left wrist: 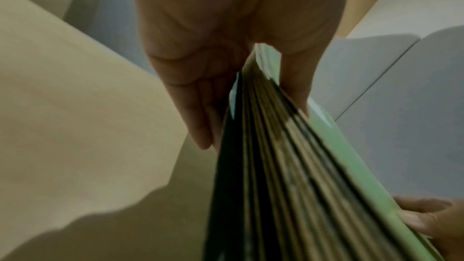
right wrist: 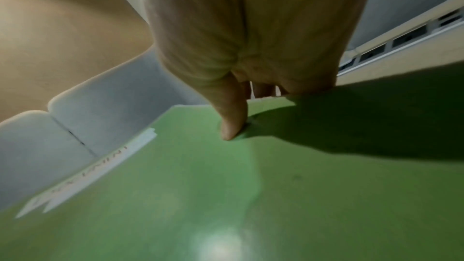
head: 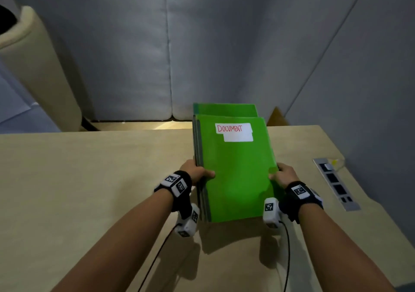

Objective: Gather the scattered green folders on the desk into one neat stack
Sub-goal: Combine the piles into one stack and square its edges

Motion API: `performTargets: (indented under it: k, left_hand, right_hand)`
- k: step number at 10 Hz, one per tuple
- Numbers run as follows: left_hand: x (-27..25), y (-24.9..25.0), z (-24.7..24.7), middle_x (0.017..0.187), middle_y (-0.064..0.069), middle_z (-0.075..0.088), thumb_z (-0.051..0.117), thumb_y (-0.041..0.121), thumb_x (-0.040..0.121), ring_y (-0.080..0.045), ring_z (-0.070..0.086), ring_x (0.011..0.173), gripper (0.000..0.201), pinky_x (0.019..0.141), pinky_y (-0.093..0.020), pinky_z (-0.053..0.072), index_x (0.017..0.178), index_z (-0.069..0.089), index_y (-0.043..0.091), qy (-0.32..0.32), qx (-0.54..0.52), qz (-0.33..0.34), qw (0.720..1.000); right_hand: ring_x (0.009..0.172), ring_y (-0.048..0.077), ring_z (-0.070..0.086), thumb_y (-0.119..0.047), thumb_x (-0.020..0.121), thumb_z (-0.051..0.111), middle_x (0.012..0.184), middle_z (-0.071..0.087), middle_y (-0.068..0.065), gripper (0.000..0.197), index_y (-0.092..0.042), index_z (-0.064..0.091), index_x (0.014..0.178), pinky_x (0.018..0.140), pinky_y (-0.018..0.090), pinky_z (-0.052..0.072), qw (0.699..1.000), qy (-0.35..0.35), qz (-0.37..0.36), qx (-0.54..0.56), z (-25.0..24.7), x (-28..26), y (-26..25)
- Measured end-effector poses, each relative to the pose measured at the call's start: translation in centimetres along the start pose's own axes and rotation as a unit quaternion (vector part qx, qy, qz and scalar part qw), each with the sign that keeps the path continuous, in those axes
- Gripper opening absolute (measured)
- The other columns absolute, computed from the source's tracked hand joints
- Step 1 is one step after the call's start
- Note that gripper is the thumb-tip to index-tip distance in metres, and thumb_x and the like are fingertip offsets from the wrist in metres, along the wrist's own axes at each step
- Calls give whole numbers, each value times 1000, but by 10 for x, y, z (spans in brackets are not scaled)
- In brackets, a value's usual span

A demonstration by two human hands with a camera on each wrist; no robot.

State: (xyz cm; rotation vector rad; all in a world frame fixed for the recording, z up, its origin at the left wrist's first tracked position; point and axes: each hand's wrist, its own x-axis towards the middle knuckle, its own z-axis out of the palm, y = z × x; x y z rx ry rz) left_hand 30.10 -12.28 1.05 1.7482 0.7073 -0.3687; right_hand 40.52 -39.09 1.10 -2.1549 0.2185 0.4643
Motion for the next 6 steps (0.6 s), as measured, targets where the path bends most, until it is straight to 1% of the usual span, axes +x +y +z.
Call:
performTargets:
  k: [1, 2, 3, 4, 5, 6]
  left_hand:
    - [19, -2, 34, 78, -14, 63, 83, 33, 70, -27, 60, 67, 60, 58, -28, 46, 108, 60, -8, -13, 4, -44, 999]
    - [30, -2, 56, 68, -12, 62, 80, 30, 74, -23, 55, 55, 47, 59, -28, 45, 99, 62, -6, -16, 14, -74, 997]
    - [40, -3, 69, 74, -13, 64, 79, 30, 75, -23, 56, 57, 65, 51, -25, 44, 121, 57, -12, -16, 15, -87, 996]
    - [38, 8, 73, 66, -8, 58, 77, 29, 78, -21, 54, 55, 64, 50, -25, 43, 123, 56, -11, -10, 22, -92, 996]
    - [42, 12, 73, 83, -12, 63, 78, 29, 77, -27, 61, 73, 62, 67, -30, 49, 122, 57, -7, -19, 12, -105, 994]
    - [36, 18, 74, 108, -17, 66, 79, 35, 75, -32, 65, 97, 66, 80, -33, 53, 123, 58, -5, -17, 53, -115, 992]
  right_hand:
    - [89, 31, 60, 20, 84, 51, 100, 63, 18, 37, 11, 61, 119, 83, 42, 51, 998, -14, 48, -31, -13, 23, 22]
    - [88, 29, 57, 21, 83, 51, 98, 62, 17, 40, 12, 60, 121, 77, 36, 45, 995, -24, 71, -61, -18, 43, 38]
    - [90, 28, 55, 17, 86, 52, 100, 59, 15, 39, 11, 58, 124, 78, 32, 42, 990, -37, 87, -103, -21, 59, 49]
    - [92, 28, 54, 15, 87, 54, 107, 62, 20, 38, 13, 57, 125, 80, 32, 41, 989, -39, 80, -118, -25, 71, 48]
    - [107, 35, 59, 9, 88, 58, 124, 61, 26, 37, 13, 56, 125, 84, 34, 43, 982, -48, 81, -164, -25, 78, 45]
    - [108, 38, 60, -1, 92, 58, 111, 63, 26, 20, 14, 63, 104, 82, 35, 45, 974, -23, 76, -212, -28, 73, 35]
